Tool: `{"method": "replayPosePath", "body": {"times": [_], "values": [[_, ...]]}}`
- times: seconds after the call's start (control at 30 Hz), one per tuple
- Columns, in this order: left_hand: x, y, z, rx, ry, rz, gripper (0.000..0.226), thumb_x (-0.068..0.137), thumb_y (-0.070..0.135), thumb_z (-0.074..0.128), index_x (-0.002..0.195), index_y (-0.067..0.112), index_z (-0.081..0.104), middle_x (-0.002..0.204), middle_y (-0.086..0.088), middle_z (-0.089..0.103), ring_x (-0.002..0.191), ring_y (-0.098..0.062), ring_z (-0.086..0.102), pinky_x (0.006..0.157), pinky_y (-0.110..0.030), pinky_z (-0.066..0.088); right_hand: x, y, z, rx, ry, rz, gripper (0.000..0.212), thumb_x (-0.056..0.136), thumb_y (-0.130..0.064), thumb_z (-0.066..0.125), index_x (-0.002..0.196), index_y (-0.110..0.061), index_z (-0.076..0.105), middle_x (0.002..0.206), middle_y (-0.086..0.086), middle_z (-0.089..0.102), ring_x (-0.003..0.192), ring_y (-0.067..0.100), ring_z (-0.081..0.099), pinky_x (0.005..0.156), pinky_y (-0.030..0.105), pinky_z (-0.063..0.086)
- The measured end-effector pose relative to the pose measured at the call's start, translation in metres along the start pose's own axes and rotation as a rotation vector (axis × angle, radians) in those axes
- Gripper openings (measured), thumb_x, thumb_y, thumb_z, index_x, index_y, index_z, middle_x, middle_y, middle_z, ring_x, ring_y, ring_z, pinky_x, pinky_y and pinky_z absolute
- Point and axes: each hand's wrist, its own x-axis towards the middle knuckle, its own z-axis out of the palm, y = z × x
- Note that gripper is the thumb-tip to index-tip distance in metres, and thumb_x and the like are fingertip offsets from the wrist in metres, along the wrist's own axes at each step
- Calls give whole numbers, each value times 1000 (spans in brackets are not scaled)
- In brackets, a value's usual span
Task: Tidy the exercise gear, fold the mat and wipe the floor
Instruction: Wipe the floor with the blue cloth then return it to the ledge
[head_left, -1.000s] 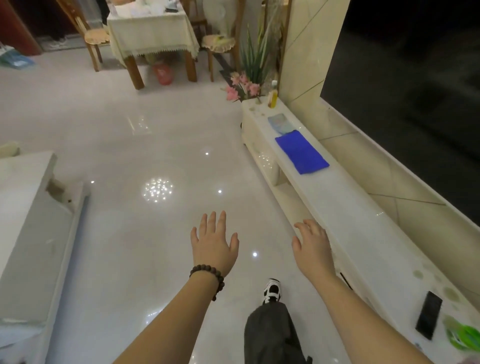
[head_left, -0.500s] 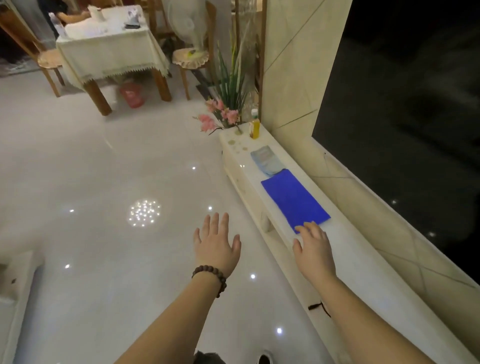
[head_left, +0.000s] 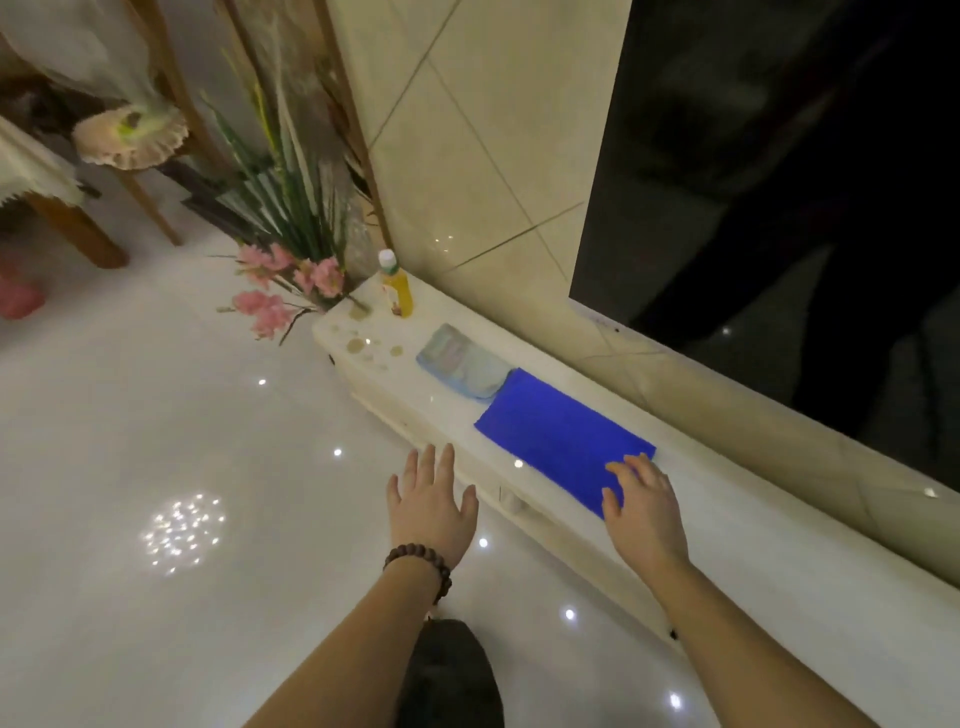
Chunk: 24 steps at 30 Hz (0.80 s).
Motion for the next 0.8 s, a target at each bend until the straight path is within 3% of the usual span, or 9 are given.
{"method": "replayPosePath", "body": {"times": [0.17,0.37,0.6,0.8], "values": [[97,-45,-23,118,-48,179,62,99,47,30,154,24,12,162,0,12,149,-21,4,120,-44,8,25,-33,23,35,57,209,37,94,-19,52,130,-9,55,143,13,43,132,29,37,109,39,35],[177,-44,-2,188,-147,362,62,100,44,31,154,22,11,162,-1,12,149,-20,3,120,-44,10,47,-22,57,-25,37,390,39,95,-22,51,133,-13,51,144,7,40,131,24,38,106,33,36],[272,-12,96,271,-209,524,62,99,46,32,153,21,15,162,-4,10,149,-23,1,120,-46,11,101,40,135,-12,-37,481,38,95,-23,52,132,-12,52,145,9,41,134,25,36,107,36,37],[337,18,209,359,-204,666,71,98,54,30,154,24,-1,162,-6,-5,149,-26,-5,121,-44,8,155,98,205,50,44,599,41,96,-29,49,135,-16,46,151,10,26,136,29,31,105,44,41]]}}
